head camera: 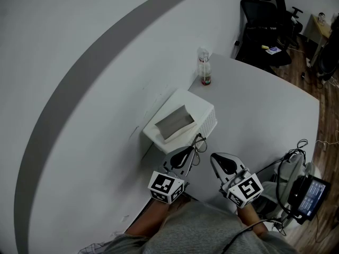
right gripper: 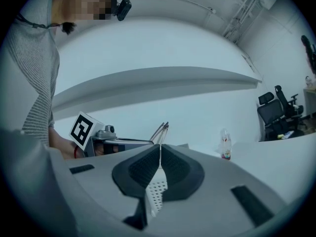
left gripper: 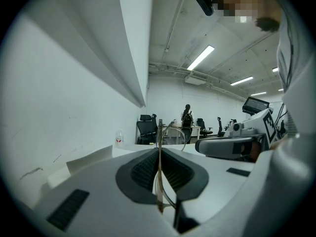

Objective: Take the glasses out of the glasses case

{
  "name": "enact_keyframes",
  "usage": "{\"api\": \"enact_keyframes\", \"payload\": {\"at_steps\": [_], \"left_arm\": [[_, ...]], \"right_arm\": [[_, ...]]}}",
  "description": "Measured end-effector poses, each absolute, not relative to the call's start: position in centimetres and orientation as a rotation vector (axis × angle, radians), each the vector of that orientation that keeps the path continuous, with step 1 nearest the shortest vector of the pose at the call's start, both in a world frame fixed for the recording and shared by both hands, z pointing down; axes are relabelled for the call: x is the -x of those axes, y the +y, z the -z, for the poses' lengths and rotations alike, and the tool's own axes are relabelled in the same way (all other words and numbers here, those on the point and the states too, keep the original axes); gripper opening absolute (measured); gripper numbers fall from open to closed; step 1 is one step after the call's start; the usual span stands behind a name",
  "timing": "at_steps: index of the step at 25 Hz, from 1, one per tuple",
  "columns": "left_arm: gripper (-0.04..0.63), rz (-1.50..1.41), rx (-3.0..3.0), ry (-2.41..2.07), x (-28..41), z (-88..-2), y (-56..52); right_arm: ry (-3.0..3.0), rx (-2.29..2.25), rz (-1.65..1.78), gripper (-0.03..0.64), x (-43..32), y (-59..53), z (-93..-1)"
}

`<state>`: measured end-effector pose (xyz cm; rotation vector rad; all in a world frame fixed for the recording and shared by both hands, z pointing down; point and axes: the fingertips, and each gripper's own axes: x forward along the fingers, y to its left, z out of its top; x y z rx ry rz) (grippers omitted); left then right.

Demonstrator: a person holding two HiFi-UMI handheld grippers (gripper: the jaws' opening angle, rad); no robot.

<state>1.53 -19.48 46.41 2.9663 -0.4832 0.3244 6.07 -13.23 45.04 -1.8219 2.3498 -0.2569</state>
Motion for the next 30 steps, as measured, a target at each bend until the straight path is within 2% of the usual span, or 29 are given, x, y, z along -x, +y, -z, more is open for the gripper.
{"api": "enact_keyframes", "payload": {"at_steps": [30], "left_arm": [[0.026,-0.323,-2.969,-0.502,-1.53,-46.25,-20.09]], "right_arm": [[2.369,1.822,0.271,0.014,-5.88,-13.33,-45.21]]}}
